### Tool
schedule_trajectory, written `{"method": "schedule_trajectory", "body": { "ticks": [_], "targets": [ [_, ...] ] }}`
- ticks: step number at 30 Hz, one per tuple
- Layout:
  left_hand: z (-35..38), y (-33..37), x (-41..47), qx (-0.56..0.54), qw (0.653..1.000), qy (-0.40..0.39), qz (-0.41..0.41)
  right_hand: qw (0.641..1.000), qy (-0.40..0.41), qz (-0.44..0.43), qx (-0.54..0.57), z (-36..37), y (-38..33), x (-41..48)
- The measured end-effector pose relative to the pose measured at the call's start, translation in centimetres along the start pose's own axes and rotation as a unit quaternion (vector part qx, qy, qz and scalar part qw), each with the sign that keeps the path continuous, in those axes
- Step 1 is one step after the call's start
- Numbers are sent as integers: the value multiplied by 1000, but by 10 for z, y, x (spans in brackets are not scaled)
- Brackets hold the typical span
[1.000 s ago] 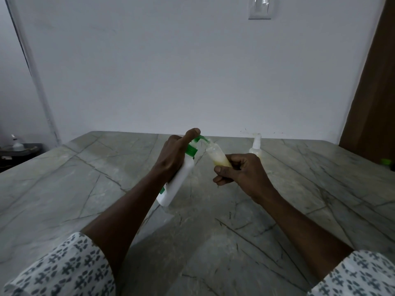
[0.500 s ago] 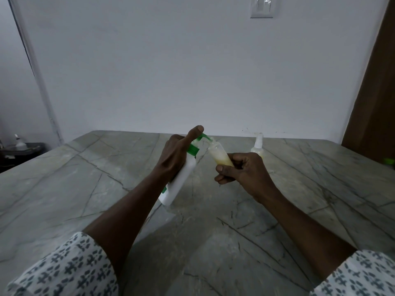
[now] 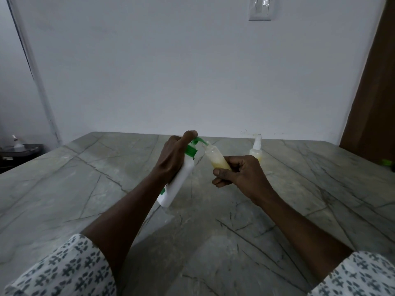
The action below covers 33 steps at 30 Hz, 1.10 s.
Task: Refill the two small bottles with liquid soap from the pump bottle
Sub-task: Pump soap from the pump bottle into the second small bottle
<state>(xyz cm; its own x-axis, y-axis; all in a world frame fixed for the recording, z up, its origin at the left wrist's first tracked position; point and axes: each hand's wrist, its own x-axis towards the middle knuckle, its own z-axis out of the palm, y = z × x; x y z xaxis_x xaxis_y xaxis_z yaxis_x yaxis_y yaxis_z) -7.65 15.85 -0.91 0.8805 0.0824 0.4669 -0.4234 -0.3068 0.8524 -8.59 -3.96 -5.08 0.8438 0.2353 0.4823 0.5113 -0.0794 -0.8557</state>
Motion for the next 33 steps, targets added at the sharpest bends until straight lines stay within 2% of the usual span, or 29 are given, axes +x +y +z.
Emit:
{"method": "schedule_trajectory", "body": {
  "ticks": [9,18,33],
  "targets": [
    [1,3,-2,9,1000,-16,-15,1000,7,-1,11,-2,-4,0],
    [3,3,-2,14,1000,16,-10,1000,-2,5,-15,-3,-1,-1],
    [3,3,-1,17,1000,-1,-15,1000,9,6,-8,-5,-2,0]
  ]
}}
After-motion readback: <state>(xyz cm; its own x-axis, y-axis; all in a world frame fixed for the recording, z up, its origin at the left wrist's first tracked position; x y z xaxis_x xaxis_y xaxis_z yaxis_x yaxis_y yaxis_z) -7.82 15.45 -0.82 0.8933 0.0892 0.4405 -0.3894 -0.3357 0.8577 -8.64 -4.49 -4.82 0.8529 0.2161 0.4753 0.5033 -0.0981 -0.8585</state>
